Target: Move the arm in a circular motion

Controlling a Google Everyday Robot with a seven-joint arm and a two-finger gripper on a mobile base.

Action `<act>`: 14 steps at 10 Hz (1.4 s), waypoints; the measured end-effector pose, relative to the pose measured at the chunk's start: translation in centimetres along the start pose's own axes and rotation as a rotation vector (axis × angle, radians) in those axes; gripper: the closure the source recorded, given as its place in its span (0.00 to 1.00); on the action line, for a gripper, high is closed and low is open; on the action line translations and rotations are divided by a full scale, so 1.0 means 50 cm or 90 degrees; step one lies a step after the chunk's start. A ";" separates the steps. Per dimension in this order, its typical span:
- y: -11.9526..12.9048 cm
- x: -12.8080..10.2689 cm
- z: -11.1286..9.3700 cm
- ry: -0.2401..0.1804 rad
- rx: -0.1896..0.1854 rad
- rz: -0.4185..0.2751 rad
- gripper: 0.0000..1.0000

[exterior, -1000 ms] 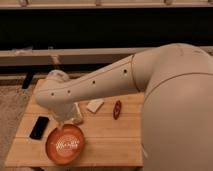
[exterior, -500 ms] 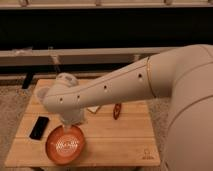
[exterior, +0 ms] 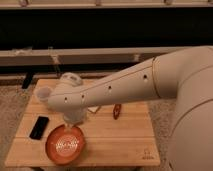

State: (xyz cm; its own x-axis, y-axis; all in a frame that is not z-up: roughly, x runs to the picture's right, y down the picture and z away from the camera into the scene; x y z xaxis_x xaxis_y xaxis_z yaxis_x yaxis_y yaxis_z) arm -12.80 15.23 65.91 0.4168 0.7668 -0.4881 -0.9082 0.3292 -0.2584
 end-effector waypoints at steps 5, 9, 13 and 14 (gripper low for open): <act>-0.041 0.009 -0.002 -0.008 -0.007 0.015 0.35; -0.085 0.036 -0.004 -0.011 -0.008 0.032 0.35; -0.108 0.024 -0.001 -0.014 -0.010 0.048 0.35; -0.123 0.039 -0.002 -0.014 -0.011 0.051 0.35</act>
State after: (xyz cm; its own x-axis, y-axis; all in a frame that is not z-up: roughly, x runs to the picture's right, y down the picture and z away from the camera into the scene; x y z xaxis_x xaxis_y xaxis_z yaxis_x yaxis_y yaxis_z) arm -6.38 14.62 66.46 0.3419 0.8020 -0.4898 -0.9378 0.2573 -0.2333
